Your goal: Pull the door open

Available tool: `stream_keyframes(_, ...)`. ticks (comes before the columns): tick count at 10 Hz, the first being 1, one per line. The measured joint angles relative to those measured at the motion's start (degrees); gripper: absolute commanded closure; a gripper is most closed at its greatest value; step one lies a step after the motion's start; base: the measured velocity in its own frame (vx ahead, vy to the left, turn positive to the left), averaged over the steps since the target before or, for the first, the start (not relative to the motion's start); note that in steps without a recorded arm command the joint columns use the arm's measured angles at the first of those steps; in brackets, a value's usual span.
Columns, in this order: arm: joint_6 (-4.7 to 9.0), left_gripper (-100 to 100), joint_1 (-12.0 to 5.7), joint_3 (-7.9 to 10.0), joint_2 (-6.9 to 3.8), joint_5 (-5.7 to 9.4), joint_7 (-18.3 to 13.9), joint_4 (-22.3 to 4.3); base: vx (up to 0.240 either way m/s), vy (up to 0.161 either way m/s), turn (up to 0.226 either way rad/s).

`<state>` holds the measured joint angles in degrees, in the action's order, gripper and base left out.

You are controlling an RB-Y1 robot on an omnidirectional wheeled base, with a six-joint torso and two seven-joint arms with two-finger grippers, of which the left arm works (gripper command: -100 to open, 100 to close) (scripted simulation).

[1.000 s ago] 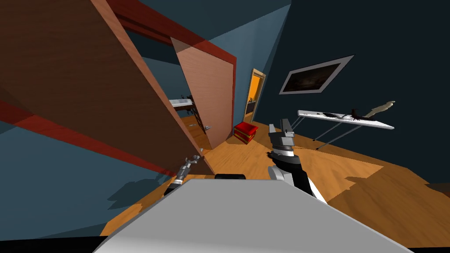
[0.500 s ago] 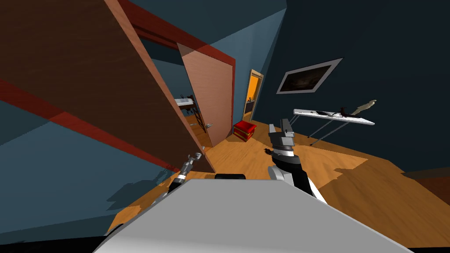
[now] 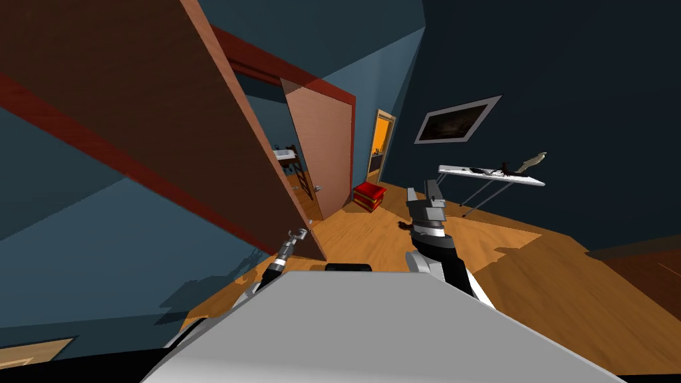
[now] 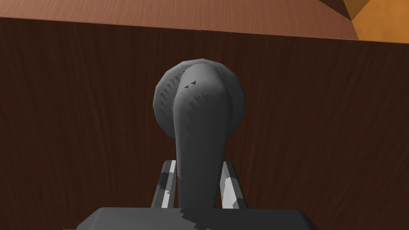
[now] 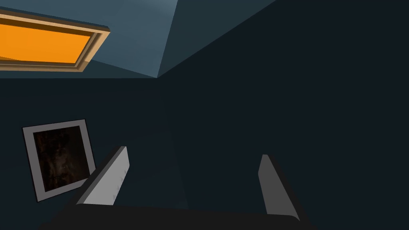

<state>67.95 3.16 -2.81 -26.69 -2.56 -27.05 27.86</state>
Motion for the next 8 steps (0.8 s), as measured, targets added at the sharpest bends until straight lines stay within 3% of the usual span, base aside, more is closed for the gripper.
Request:
stream_keyframes(1, 0.56, 100, -2.89, -0.24, 0.34, -0.89, -0.1, -3.1, -0.172, 0.061, -0.047)
stream_keyframes(4, -1.79, 100, -3.38, -0.47, 1.27, -2.54, -0.1, -0.2, -0.168, 0.109, -0.025)
stream_keyframes(6, -1.38, 100, -6.00, -1.09, 1.97, -4.02, -0.4, -2.7, -0.105, 0.088, -0.029)
stream_keyframes(7, -1.43, 100, -6.04, -1.20, 2.08, -4.15, -0.4, -2.8, -0.123, 0.039, -0.257)
stream_keyframes(8, -0.29, 100, -6.66, -0.80, 1.79, -4.24, -0.5, -4.8, -0.145, 0.030, -0.128)
